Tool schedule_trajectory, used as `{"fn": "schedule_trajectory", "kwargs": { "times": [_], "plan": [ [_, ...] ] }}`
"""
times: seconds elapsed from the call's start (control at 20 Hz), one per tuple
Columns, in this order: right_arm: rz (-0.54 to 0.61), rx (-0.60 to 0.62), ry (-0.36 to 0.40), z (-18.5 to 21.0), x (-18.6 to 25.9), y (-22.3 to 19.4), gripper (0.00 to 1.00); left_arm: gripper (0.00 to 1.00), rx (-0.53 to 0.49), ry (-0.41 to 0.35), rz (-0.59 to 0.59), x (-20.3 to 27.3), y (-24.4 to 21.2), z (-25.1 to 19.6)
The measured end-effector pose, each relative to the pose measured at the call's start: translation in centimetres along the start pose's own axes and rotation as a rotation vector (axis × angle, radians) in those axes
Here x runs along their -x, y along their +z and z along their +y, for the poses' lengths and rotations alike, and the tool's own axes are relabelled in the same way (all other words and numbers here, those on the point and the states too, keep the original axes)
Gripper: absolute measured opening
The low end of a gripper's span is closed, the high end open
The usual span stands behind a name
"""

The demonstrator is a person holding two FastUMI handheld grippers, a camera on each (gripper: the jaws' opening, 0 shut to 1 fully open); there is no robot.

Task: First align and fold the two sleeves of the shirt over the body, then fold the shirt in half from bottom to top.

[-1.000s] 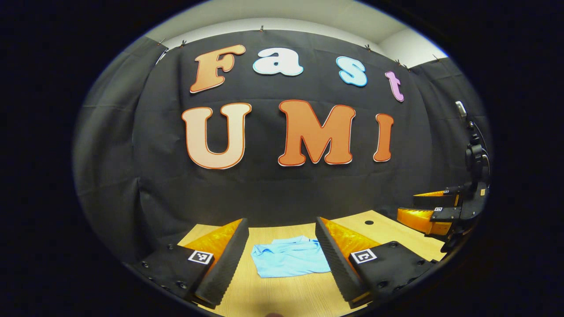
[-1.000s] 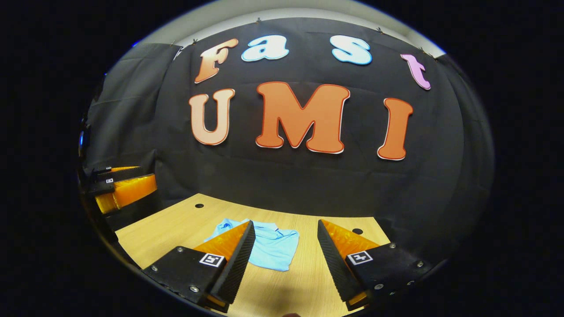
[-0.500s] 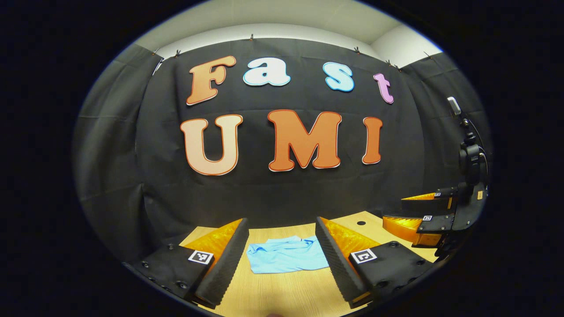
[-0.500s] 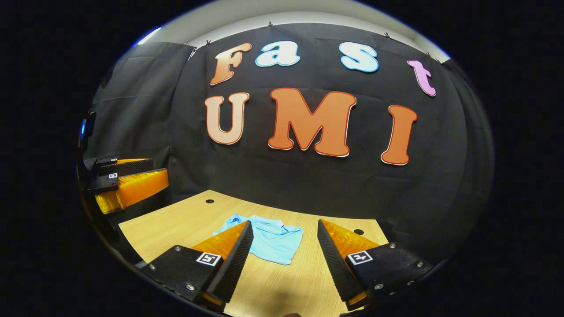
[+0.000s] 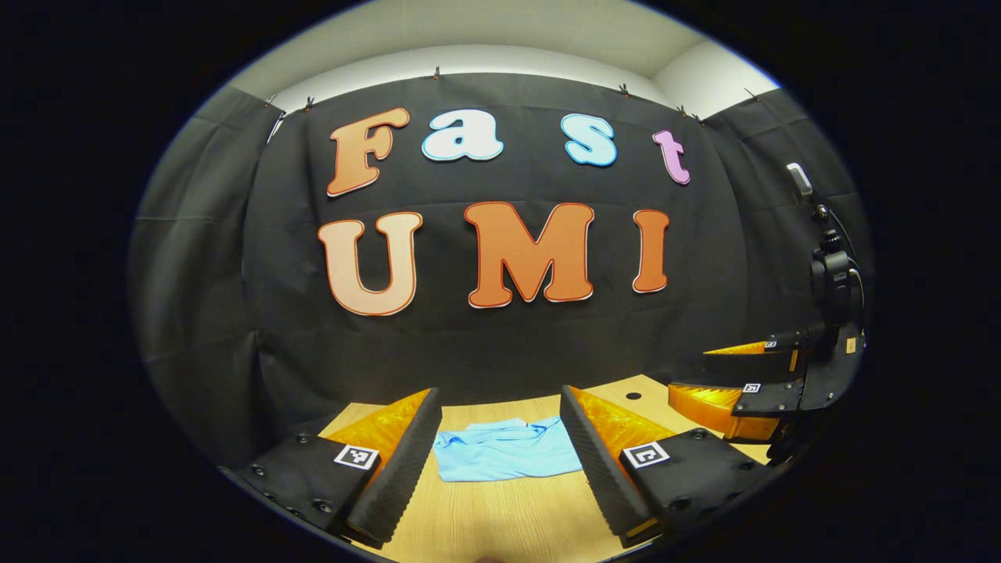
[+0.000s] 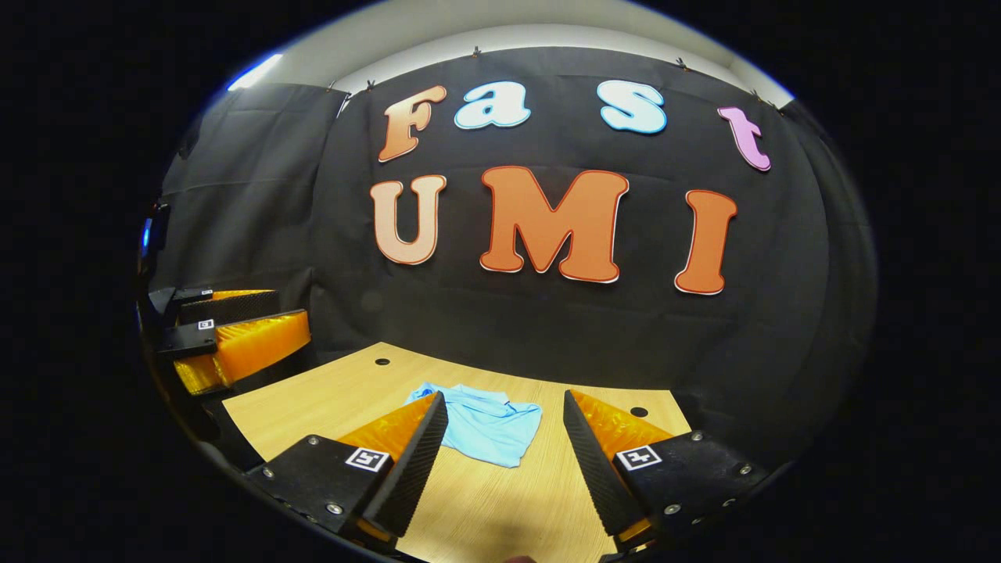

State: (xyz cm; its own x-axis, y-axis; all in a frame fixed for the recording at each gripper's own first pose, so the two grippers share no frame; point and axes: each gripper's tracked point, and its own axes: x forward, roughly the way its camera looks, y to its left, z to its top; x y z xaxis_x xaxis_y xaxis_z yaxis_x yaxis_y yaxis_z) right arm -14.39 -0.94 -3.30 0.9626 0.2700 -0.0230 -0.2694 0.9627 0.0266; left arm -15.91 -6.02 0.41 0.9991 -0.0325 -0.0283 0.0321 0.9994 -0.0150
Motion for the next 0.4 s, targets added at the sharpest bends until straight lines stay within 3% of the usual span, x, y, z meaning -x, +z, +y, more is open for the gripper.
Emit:
{"fn": "schedule_trajectory", "kwargs": {
  "times": [0.4],
  "plan": [
    [-0.001, 0.003, -0.021, -0.2, -1.0, 1.2, 0.90, 0.98, -0.004, 0.011, -0.011, -1.1, 0.7, 1.8]
  ]
}}
